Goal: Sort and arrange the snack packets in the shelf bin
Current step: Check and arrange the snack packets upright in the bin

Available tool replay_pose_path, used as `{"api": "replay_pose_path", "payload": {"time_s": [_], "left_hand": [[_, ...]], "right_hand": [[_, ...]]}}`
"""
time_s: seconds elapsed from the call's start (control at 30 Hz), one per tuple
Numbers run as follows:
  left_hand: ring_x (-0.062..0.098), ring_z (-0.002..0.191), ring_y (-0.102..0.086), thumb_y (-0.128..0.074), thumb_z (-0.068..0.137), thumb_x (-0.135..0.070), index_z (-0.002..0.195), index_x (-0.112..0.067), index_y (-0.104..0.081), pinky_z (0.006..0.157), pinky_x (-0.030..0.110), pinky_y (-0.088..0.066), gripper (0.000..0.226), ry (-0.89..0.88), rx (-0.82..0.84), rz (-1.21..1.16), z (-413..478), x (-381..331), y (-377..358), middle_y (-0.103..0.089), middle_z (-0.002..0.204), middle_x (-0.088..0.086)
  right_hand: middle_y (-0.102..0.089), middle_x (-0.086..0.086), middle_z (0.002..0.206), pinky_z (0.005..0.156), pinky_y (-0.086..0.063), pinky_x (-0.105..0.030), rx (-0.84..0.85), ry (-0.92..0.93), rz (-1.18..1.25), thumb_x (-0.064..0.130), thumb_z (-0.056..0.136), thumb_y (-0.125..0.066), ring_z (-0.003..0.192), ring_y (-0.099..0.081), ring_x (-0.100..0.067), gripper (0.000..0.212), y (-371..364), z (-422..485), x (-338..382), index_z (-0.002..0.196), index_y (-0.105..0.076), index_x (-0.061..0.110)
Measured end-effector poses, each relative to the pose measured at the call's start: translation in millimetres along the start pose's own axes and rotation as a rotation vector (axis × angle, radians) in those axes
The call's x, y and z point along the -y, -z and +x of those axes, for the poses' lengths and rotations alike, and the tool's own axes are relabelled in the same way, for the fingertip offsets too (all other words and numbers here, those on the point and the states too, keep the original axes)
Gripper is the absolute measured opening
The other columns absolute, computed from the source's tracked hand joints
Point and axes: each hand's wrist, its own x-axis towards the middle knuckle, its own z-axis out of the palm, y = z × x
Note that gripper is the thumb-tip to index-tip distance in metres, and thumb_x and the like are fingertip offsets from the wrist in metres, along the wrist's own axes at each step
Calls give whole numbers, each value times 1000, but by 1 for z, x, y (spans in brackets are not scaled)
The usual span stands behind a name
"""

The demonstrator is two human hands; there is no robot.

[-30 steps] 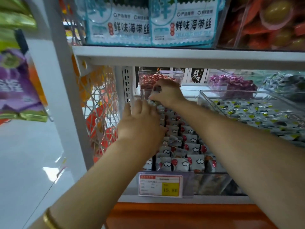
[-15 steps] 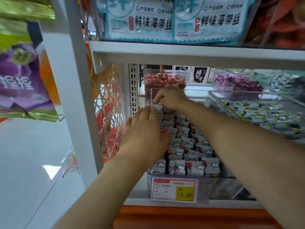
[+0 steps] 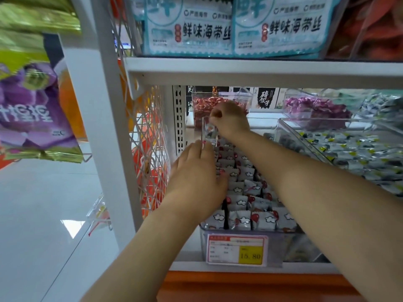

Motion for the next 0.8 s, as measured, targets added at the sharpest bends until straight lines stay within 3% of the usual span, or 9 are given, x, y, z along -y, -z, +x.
{"api": "replay_pose_path", "payload": {"time_s": [0.1, 0.17, 0.23, 0.3, 0.37, 0.53, 0.67, 0.73, 0.8], "left_hand": [[19, 143, -7, -43, 94, -39, 149, -15, -11, 115, 34, -9, 68, 9, -12, -42, -2, -1, 2, -13, 156, 3], [20, 142, -10, -41, 95, -41, 148, -15, -15, 115, 37, -12, 65, 19, -56, -52, -5, -3, 4, -16, 155, 4], [23, 139, -17, -40, 95, -41, 147, -14, -22, 113, 38, -18, 61, 12, -140, -43, -9, -7, 6, -23, 152, 6], [24, 132, -26, -43, 94, -39, 142, -11, -33, 107, 35, -23, 56, -10, -251, -49, -16, -11, 10, -33, 145, 9], [23, 123, -30, -44, 94, -40, 135, -10, -44, 101, 31, -25, 51, -7, -333, -76, -24, -15, 14, -40, 135, 9], [22, 113, -36, -43, 90, -42, 111, -17, -65, 88, 25, -24, 40, 15, -271, -271, -46, -26, 18, -45, 111, 2], [8, 92, -53, -48, 88, -39, 82, -32, -61, 79, 29, -44, 16, 66, -209, -561, -57, -33, 21, -58, 95, 0], [0, 67, -53, -51, 89, -36, 77, -29, -60, 61, 17, -46, 17, 84, -203, -695, -60, -35, 24, -60, 78, -1], [1, 56, -49, -52, 88, -39, 81, -24, -60, 51, 10, -43, 18, 117, -213, -780, -60, -35, 25, -57, 71, -1]], "right_hand": [[-62, -7, 95, 78, -51, -22, -199, -31, 206, 13, 94, -52, 78, -56, -9, 10, 28, -21, 5, 92, -58, 5], [-59, -4, 92, 66, -48, -11, -328, -77, 377, 9, 94, -52, 71, -55, 3, 8, 48, -45, 5, 95, -56, 2], [-58, -3, 89, 64, -53, -19, -363, -160, 566, 7, 93, -52, 75, -62, -4, 4, 67, -72, 3, 94, -54, 3], [-62, -5, 92, 59, -55, -25, -322, -258, 718, 7, 93, -52, 68, -64, -14, 5, 84, -102, -1, 95, -54, 3], [-62, -6, 87, 56, -55, -25, -263, -310, 883, 6, 93, -52, 54, -61, -9, 5, 99, -131, -2, 92, -55, 2], [-62, -8, 83, 54, -54, -21, -148, -485, 1305, 5, 91, -54, 54, -63, -10, 15, 112, -191, -3, 77, -59, 4], [-67, -4, 64, 54, -54, -22, -130, -578, 1516, 4, 89, -55, 55, -65, -12, 13, 114, -208, -9, 77, -61, 3], [-68, -4, 64, 55, -55, -22, -106, -580, 1568, 3, 84, -58, 59, -66, -13, 7, 114, -209, -10, 79, -63, 3], [-68, -6, 67, 56, -54, -21, -48, -573, 1611, 4, 73, -61, 61, -67, -13, 9, 114, -209, -9, 80, -64, 2]]}}
